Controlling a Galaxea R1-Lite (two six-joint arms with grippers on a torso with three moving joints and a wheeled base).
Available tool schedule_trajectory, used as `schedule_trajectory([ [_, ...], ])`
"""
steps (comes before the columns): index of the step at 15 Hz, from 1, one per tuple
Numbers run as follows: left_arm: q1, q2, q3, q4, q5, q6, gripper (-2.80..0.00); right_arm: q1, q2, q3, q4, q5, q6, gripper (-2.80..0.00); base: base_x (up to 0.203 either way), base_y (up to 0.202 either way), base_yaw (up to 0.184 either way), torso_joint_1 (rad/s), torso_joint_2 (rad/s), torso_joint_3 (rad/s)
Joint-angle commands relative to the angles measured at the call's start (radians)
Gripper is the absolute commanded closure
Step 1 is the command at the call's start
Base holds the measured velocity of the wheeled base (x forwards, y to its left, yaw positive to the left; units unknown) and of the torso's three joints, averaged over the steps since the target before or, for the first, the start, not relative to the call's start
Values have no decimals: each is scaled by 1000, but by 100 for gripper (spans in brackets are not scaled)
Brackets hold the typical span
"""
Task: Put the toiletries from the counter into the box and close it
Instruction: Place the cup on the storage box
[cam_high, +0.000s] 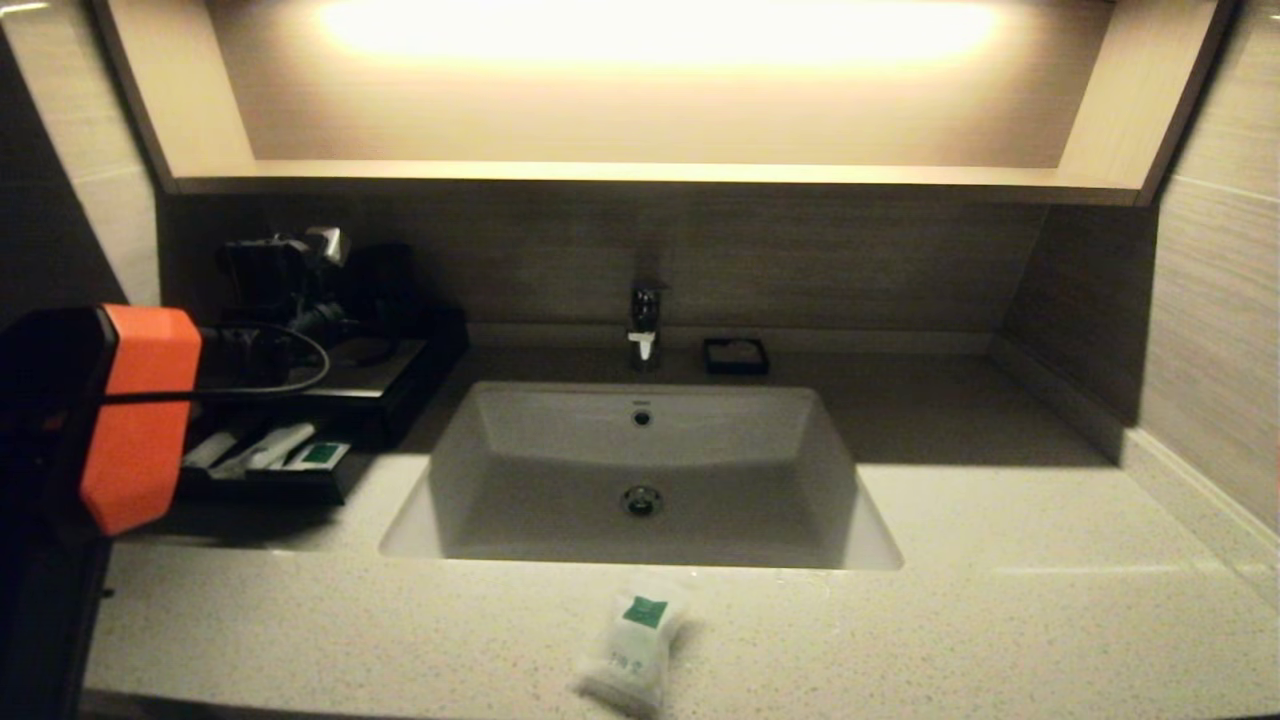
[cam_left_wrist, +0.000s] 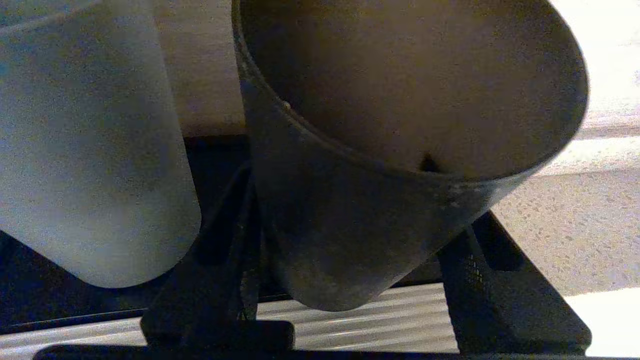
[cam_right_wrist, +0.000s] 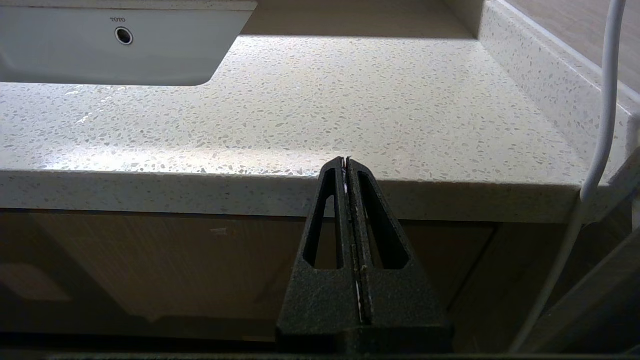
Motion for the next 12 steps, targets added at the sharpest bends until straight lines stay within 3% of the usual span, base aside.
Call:
schedule_trajectory([
  [1, 0, -7, 0, -4, -1, -1, 0, 0, 1, 2, 0, 1, -1, 0, 0, 0, 0, 0, 0, 0],
  [12, 0, -27, 3, -12, 2, -2, 0, 0, 1, 2, 0, 1, -1, 0, 0, 0, 0, 0, 0, 0],
])
